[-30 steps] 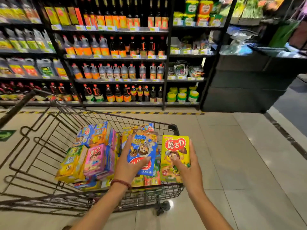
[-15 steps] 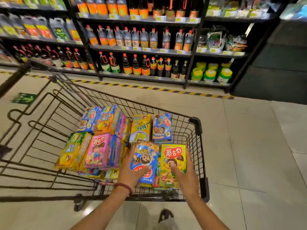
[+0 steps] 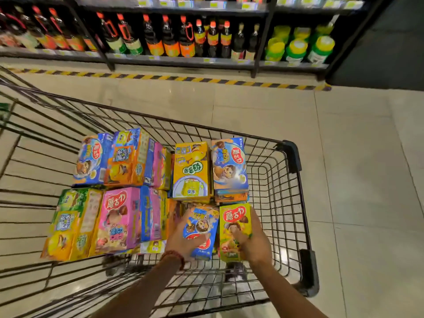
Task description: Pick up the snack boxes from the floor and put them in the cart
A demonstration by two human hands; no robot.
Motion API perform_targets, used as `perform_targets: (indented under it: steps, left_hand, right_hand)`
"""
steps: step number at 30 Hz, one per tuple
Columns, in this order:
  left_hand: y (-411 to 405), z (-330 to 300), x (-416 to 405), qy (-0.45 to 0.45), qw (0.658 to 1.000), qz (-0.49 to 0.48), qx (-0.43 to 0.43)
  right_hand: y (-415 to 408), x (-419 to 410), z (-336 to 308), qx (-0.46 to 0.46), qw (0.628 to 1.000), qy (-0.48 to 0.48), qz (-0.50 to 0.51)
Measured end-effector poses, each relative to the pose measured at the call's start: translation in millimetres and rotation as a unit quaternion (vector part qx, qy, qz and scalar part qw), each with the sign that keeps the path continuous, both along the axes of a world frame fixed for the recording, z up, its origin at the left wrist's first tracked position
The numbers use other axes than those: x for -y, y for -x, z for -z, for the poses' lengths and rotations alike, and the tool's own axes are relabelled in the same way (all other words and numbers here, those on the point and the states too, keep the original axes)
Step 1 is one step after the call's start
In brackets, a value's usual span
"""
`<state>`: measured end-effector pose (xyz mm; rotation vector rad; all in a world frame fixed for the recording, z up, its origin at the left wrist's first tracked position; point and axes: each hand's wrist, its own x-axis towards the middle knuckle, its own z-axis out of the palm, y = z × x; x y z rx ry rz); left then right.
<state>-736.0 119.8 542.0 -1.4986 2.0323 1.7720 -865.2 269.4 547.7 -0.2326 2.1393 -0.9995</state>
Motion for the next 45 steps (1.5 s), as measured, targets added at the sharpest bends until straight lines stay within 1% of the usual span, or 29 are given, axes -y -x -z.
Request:
perform_targets:
  steps: [2, 4, 6, 7, 10, 12, 13, 17, 20, 21, 25, 26, 28, 30, 33, 35, 36, 38, 40, 41, 44, 45]
  left_hand:
    - [1, 23, 4, 0.019, 1.000, 0.015, 0.019]
    - [-1, 42, 4, -0.029, 0.999, -0.014, 0.022]
    - [-4, 57, 0, -0.081, 0.994, -0.067, 0.020]
    - [-5, 63, -3, -0.082, 0.992, -0.095, 0.010]
    - [0, 70, -10, -0.072, 0.987, -0.140, 0.035]
    - [0, 80, -13, -0.056, 0.988, -0.129, 0.059]
    - [-2, 85, -14, -0.045, 0.988, -0.121, 0.087]
    - [-4, 87, -20, -0.032, 0.977, -0.044, 0.208]
    - [4, 85, -23, 0.032, 0.949, 0.088, 0.300]
    - [6, 85, -22, 0.046, 0.942, 0.114, 0.312]
    - [14, 77, -16, 0.040, 0.938, 0.150, 0.311]
    - [16, 73, -15, 0.051, 0.929, 0.168, 0.325]
    - [20, 63, -10, 0.086, 0.901, 0.223, 0.362]
    - [23, 54, -5, 0.138, 0.873, 0.281, 0.373]
    - [25, 31, -3, 0.233, 0.831, 0.369, 0.345]
    - [28, 9, -4, 0.279, 0.814, 0.414, 0.297]
    - [31, -3, -5, 0.303, 0.807, 0.434, 0.263]
    - [39, -30, -11, 0.381, 0.785, 0.462, 0.156]
    - [51, -50, -24, 0.455, 0.747, 0.479, 0.077]
    - [59, -64, -34, 0.478, 0.732, 0.484, 0.041]
    - [86, -114, -77, 0.504, 0.716, 0.479, -0.063]
    - [93, -130, -94, 0.514, 0.705, 0.481, -0.087]
  right_hand:
    - [1, 5, 9, 0.005, 1.000, -0.027, 0.001]
    - [1, 10, 20, 0.007, 0.998, -0.056, -0.006]
    - [2, 15, 31, 0.009, 0.996, -0.086, -0.020]
    - [2, 17, 36, 0.011, 0.996, -0.084, -0.021]
    - [1, 26, 51, 0.001, 0.995, -0.093, -0.032]
    - [1, 30, 60, -0.026, 0.990, -0.124, -0.056]
    - [0, 31, 62, -0.041, 0.986, -0.145, -0.070]
    - [2, 31, 62, -0.096, 0.943, -0.278, -0.157]
    - [10, 34, 58, -0.123, 0.913, -0.331, -0.202]
    - [13, 34, 56, -0.122, 0.906, -0.344, -0.215]
    - [21, 33, 49, -0.115, 0.889, -0.375, -0.238]
    - [21, 33, 47, -0.118, 0.887, -0.380, -0.234]
    - [17, 33, 45, -0.125, 0.884, -0.385, -0.232]
    - [14, 31, 39, -0.134, 0.891, -0.370, -0.227]
    - [14, 23, 15, -0.158, 0.899, -0.353, -0.205]
    - [14, 12, -6, -0.214, 0.888, -0.352, -0.202]
    - [14, 4, -16, -0.256, 0.881, -0.346, -0.196]
    - [16, -12, -39, -0.333, 0.868, -0.329, -0.167]
    - [18, -34, -60, -0.394, 0.852, -0.323, -0.122]
    - [18, -46, -73, -0.411, 0.845, -0.325, -0.105]
    - [12, -90, -118, -0.420, 0.833, -0.356, -0.051]
    - [7, -110, -132, -0.431, 0.825, -0.364, -0.024]
